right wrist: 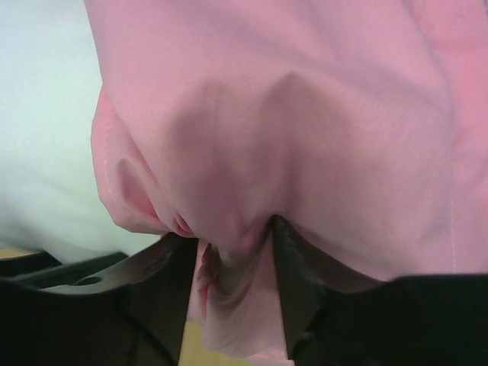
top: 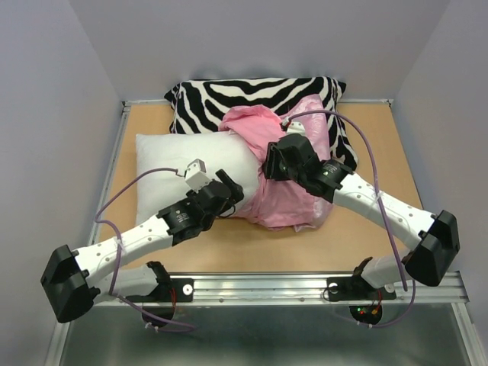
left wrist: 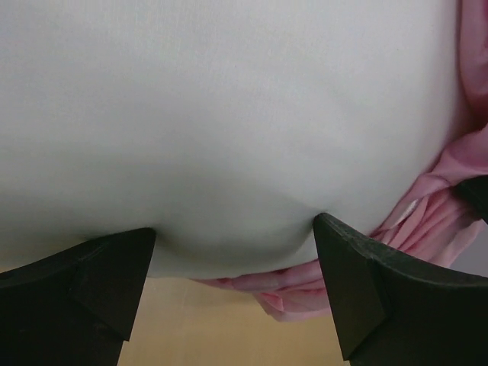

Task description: Remove the pillowcase from the pillow

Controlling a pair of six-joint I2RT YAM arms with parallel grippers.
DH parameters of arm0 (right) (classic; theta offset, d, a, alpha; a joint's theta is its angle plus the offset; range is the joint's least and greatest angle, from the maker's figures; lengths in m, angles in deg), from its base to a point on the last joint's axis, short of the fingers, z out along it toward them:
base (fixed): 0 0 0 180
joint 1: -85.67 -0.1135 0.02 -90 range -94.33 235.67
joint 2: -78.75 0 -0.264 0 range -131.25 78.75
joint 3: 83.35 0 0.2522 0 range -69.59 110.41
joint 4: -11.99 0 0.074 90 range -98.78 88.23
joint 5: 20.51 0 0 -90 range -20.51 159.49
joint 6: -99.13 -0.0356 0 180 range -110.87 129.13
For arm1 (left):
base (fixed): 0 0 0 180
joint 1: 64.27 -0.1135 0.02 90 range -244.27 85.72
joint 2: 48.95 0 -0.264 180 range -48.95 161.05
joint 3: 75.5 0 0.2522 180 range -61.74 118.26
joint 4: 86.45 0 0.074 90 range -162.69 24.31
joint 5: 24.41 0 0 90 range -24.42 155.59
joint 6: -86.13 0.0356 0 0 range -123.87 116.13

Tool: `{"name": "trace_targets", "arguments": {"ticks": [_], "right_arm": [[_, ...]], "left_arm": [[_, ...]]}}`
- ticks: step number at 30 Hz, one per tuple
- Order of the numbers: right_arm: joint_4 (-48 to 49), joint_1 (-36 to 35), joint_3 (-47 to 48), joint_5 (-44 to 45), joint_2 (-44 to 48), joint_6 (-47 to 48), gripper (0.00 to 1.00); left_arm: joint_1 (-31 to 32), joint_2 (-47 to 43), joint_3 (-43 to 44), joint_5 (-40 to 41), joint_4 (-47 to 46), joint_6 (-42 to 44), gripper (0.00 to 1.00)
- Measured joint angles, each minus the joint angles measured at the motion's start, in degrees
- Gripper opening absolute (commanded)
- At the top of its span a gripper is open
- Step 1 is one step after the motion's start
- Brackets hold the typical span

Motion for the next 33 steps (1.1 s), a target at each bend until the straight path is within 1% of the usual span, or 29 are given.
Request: {"name": "trace_targets", "arguments": {"ticks": [1, 2, 3, 4, 8, 11, 14, 16, 18, 21, 26, 29, 33], "right_arm": [[0.07, 0.0, 0.0, -0.35, 0.11, 0.24, 0.58], [0.04, 0.0, 0.0, -0.66, 0.28, 0.48, 0.63], [0.04, 0.0, 0.0, -0.83, 0.76, 0.55, 0.72], [0.04, 0.0, 0.0, -0.85, 1.51, 0.76, 0.75], [-0.68, 0.0, 0.0, 0.17, 6.43, 1.18, 0.88], [-2.91, 0.17, -0.02, 3.89, 11.74, 0.98, 0.92], [-3.52, 2.8, -2.49, 5.25, 16.96, 0.33, 0.93], [-3.98, 6.4, -6.03, 5.11, 19.93, -0.48, 0.95], [-3.76, 9.07, -9.81, 4.63, 21.24, -0.98, 0.97], [-3.56, 10.54, -15.63, 2.62, 21.4, -1.73, 0.98], [-2.84, 11.28, -20.55, -1.53, 21.99, -2.36, 0.98], [-0.48, 13.14, -23.12, -4.11, 23.43, -3.1, 0.95], [3.37, 15.56, -27.8, -8.37, 24.37, -3.85, 0.84]], "left_arm": [[-0.81, 1.14, 0.0, -0.07, -0.94, 0.59, 0.54], [-1.68, 2.27, 0.0, -0.46, -1.77, 1.29, 0.37], [-2.25, 2.84, -0.02, -0.85, -2.45, 1.46, 0.19], [-3.41, 3.5, -0.02, -1.57, -3.48, 2.47, 0.0], [-8.85, 3.04, -0.07, -6.08, -6.19, 5.22, 0.0], [-11.87, 0.92, -0.28, -8.26, -6.25, 7.08, 0.0], [-13.66, -2.16, -0.72, -9.31, -5.64, 8.48, 0.0], [-14.4, -3.43, -0.72, -9.79, -5.22, 9.35, 0.0], [-14.86, -4.0, -0.72, -10.12, -4.9, 9.97, 0.0], [-15.17, -4.04, -0.72, -10.69, -4.46, 10.69, 0.0], [-15.28, -4.04, -0.72, -11.41, -4.22, 11.19, 0.0], [-15.54, -4.07, -0.72, -11.76, -4.22, 11.5, 0.0], [-15.8, -4.15, -0.72, -12.15, -4.17, 11.78, 0.0]]}}
